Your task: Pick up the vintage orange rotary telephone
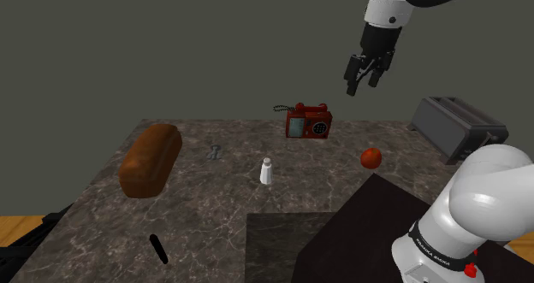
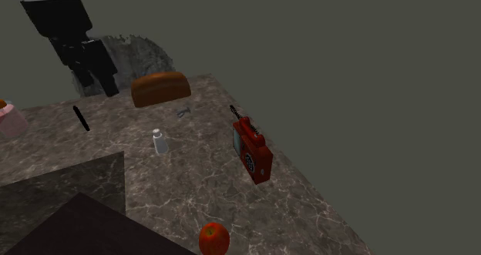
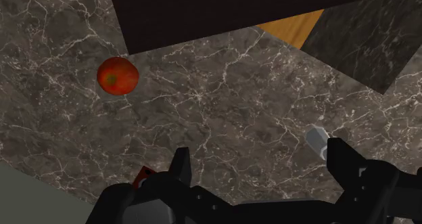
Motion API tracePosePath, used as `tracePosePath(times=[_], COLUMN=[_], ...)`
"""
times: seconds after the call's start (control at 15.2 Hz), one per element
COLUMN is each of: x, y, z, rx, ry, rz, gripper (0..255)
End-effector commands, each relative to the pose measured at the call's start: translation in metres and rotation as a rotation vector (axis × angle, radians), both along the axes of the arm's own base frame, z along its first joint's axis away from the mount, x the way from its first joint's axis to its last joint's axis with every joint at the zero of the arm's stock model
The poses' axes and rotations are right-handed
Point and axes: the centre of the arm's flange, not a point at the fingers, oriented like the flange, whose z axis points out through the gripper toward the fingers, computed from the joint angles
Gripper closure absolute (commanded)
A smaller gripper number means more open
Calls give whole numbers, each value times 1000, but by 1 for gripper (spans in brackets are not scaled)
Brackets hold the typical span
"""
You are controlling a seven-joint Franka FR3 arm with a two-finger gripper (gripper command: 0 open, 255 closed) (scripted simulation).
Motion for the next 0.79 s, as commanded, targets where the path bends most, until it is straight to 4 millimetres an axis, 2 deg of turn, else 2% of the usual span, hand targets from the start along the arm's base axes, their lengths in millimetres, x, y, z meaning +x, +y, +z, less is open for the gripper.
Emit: tracePosePath(times=[0.0,0.73], x=[0,79], y=[0,-91], z=[0,-78], rx=[0,-16], ry=[0,6], rz=[0,180], gripper=[0,0])
